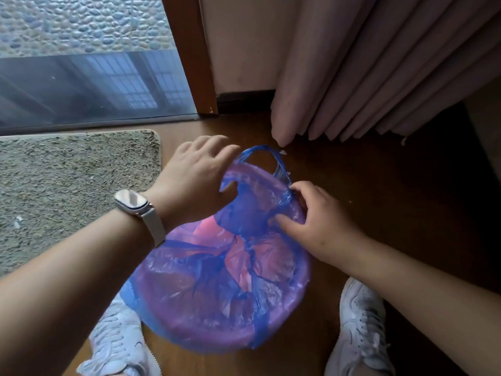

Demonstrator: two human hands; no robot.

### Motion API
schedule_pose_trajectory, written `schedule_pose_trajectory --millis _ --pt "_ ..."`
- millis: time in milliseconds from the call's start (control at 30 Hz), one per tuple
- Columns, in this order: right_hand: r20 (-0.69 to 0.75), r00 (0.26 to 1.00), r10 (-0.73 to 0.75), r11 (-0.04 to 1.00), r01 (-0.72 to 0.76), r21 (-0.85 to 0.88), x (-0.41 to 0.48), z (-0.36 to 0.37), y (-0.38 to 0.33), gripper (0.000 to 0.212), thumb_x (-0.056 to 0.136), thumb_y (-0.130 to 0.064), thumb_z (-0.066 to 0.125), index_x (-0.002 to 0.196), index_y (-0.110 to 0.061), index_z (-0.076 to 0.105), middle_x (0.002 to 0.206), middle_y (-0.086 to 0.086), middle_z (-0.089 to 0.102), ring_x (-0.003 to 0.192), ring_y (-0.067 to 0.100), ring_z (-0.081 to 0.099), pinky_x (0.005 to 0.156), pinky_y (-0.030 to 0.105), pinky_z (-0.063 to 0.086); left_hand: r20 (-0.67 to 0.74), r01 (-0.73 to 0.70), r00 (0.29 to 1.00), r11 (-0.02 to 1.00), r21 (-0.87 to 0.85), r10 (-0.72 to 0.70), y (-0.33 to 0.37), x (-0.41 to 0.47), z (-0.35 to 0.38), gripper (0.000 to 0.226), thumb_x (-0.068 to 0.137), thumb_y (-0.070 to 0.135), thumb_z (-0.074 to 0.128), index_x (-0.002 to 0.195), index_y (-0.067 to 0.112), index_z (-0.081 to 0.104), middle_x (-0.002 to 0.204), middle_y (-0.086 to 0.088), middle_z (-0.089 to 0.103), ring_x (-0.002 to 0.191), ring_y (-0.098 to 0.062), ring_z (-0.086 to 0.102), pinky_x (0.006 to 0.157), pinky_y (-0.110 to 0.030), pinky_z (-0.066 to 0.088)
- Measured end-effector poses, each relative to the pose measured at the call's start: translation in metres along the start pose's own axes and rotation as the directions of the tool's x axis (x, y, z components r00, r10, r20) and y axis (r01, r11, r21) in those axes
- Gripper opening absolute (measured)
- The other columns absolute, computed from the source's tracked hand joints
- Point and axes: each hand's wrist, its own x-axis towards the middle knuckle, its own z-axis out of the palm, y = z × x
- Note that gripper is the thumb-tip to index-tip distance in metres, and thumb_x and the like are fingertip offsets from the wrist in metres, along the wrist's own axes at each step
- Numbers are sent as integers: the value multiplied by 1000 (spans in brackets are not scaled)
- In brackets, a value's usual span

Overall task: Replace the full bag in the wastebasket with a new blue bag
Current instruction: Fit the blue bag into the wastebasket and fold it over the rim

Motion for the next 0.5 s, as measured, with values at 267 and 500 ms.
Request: schedule_pose_trajectory --millis 267,500 --pt "37 998 53 988 -58 145 23 11 -1 19 72 -15 66 81 -18 49 65 -8 51 58 7 45 55 28 39 66 -310 949 950 32 308 37 28 26 30 86 45 57 108 25 61 95 -7 62 85 -33 59 65 -41 47" --pt "-142 981 -132 990 137 21 30 -3 -3 20 74 -18 69 91 -14 59 86 -4 54 77 15 53 69 32 48 31 89 996 986 -140 -85 16 11 23 25 92 44 48 97 22 57 96 -6 59 93 -35 59 60 -37 43"
